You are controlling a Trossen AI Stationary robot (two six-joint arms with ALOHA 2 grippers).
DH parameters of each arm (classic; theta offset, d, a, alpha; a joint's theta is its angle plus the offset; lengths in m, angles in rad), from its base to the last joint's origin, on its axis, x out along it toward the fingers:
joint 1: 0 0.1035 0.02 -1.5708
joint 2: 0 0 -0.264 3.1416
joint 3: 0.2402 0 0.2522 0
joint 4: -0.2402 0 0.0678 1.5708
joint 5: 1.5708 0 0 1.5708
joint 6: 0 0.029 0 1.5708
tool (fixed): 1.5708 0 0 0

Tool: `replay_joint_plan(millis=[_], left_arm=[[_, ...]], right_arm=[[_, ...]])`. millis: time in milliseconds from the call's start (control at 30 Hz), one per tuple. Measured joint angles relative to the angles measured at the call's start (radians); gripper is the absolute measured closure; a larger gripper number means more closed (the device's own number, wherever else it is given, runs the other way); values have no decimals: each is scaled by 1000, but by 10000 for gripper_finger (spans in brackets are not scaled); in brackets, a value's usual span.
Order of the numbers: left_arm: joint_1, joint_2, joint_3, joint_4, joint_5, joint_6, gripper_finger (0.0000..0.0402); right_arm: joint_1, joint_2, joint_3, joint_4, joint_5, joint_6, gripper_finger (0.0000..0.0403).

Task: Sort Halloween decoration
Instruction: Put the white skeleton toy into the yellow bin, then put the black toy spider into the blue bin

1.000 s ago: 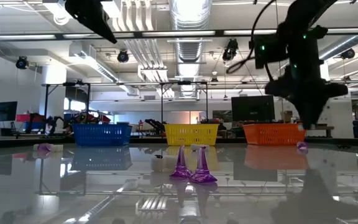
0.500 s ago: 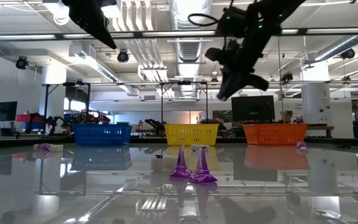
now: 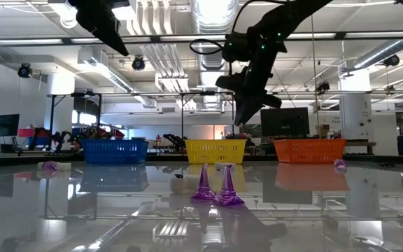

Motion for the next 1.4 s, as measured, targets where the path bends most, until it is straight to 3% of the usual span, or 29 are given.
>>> replay_joint_plan(millis=[267,500,700,1033,1400], left_arm=[[0,-1,0,-4,0,-8,350],[0,-1,0,-39,0,-8,350],[0,-8,1,-80,1,-8,350],[0,-15,1,-92,2,8,350],[0,-15,1,-99,2,8,350]], right_arm=[[2,67,82,-48,-11,-55,296],[6,25,116,-253,-8,-49,251],[59,-61,115,-548,-7,-14,232],[262,-237,94,-631,-5,238,227],[609,-324,-53,-650,-8,665,230]])
